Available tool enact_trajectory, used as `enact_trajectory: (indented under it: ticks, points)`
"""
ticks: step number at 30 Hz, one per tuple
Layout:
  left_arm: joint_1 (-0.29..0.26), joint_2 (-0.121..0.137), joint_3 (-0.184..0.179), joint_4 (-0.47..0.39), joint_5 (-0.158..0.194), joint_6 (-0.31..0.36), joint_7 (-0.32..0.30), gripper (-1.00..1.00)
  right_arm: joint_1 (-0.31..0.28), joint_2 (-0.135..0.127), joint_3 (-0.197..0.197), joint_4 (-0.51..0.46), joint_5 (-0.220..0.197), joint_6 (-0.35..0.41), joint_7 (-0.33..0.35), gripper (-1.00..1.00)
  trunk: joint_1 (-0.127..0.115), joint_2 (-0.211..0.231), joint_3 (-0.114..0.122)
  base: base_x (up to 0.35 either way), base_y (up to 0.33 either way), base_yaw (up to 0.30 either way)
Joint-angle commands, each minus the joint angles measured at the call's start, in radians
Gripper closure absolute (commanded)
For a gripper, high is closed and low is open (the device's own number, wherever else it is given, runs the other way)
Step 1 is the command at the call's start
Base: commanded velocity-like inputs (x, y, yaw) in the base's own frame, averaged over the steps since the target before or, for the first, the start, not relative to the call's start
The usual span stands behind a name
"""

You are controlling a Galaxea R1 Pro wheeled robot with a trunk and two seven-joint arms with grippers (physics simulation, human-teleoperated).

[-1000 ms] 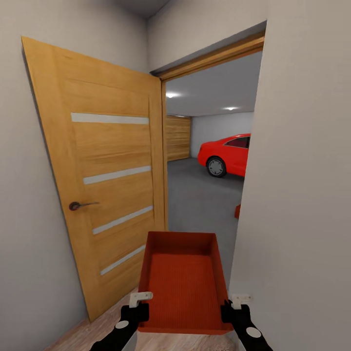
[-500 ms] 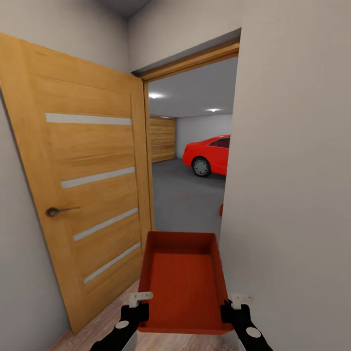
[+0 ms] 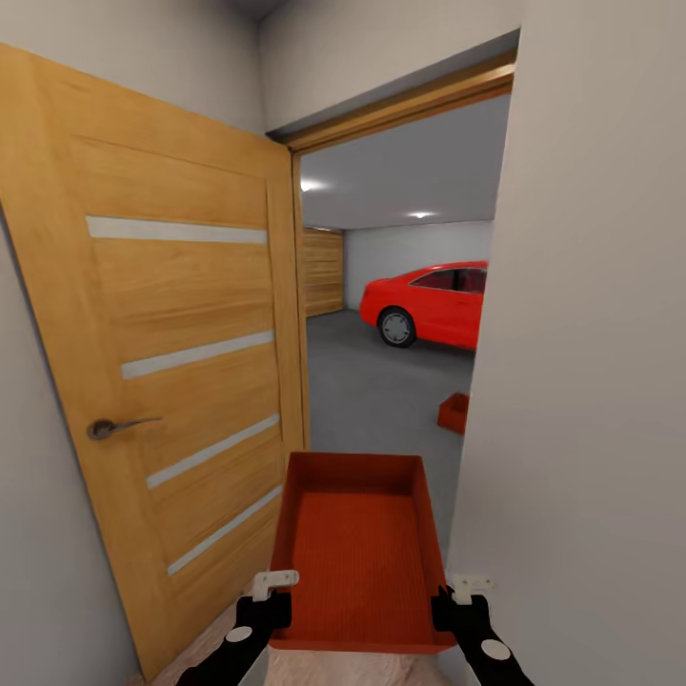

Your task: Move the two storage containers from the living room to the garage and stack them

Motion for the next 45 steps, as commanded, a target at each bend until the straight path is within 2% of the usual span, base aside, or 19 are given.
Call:
enact_trajectory:
  ticks: [1,9,20,31,45]
  points:
    - [-0.002,-0.001,0.013,-0.037,-0.003,-0.001,0.002,1.00,0.001,0.000,0.014,0.002,0.019,-0.003,0.008,1.00,0.001,-0.001,0.000,0.261,0.208,0.000]
    - [-0.002,0.000,0.012,-0.037,-0.003,-0.001,0.002,1.00,0.001,0.000,0.014,0.002,0.019,-0.003,0.008,1.00,0.001,-0.001,0.000,0.218,0.181,0.000]
    - [-0.002,0.000,0.013,-0.037,-0.003,0.000,0.002,1.00,0.001,0.000,0.014,0.002,0.019,-0.003,0.008,1.00,0.001,-0.001,0.000,0.006,0.015,0.000]
    - [-0.002,0.000,0.013,-0.037,-0.003,0.000,0.003,1.00,0.001,0.000,0.014,0.002,0.019,-0.003,0.008,1.00,0.001,-0.001,0.000,0.000,0.250,0.000]
    - [-0.002,-0.001,0.013,-0.037,-0.003,0.000,0.004,1.00,0.001,0.000,0.014,0.002,0.020,-0.003,0.008,1.00,0.001,-0.001,0.000,0.063,0.012,0.000]
